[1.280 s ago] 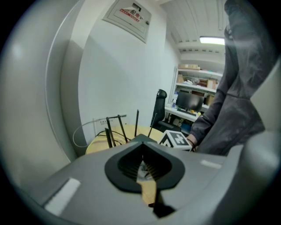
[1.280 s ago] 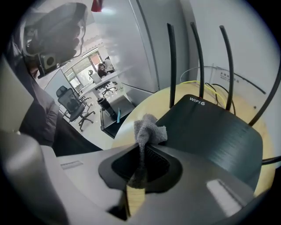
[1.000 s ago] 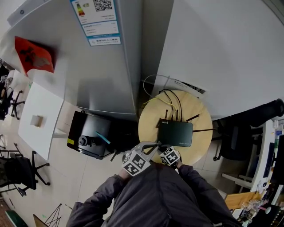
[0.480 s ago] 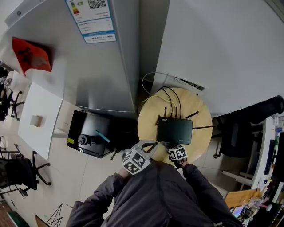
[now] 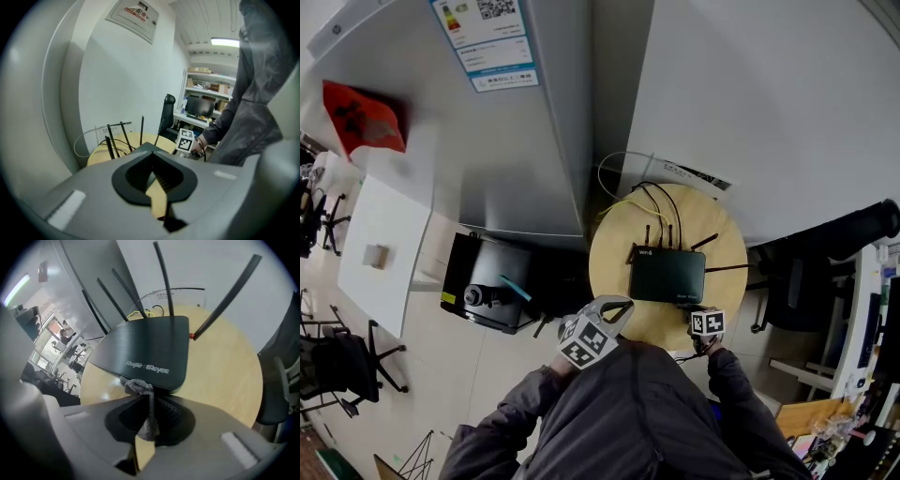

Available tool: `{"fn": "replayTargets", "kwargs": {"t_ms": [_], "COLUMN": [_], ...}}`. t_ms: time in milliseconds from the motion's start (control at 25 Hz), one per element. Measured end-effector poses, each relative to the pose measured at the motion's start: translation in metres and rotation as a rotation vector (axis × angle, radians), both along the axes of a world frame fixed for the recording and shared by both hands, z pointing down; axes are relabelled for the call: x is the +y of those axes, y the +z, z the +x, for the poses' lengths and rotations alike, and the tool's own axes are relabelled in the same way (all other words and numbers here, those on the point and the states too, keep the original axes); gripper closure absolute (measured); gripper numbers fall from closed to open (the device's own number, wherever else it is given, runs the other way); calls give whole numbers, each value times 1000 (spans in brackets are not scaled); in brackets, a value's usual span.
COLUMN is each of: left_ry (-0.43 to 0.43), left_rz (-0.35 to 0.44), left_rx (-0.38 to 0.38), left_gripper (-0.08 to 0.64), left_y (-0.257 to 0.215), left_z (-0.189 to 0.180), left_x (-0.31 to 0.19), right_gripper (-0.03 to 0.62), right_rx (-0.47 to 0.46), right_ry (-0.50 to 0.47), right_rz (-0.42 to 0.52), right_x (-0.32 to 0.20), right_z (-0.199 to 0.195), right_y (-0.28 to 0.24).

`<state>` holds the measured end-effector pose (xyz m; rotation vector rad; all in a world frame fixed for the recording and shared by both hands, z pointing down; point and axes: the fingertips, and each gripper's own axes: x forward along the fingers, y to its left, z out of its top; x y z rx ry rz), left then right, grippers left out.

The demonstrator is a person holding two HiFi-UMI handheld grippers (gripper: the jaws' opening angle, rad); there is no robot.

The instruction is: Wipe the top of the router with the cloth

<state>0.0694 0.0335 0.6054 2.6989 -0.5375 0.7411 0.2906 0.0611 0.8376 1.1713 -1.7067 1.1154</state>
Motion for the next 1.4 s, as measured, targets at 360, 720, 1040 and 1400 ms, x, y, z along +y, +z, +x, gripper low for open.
{"fn": "replayTargets", "kwargs": {"t_ms": [360, 720, 1040, 1400], "left_ry": [11, 41, 54, 51], "left_rz": [-1, -4, -3, 0], "left_rx": [-1, -1, 2, 3], "left_gripper": [560, 560, 560, 560], "left_y": [0, 1, 1, 1], "left_z": [5, 15, 21, 21], "left_x": [3, 6, 7, 6], "right_gripper": [563, 563, 563, 563], "right_rx": [-59, -289, -344, -328], "right_ry": [-50, -180, -213, -230], "right_rz": [30, 388, 582, 579], "right_x": [3, -40, -57, -54], "right_z": [-14, -101, -112, -114], "right_y": [-13, -169, -255, -252]}}
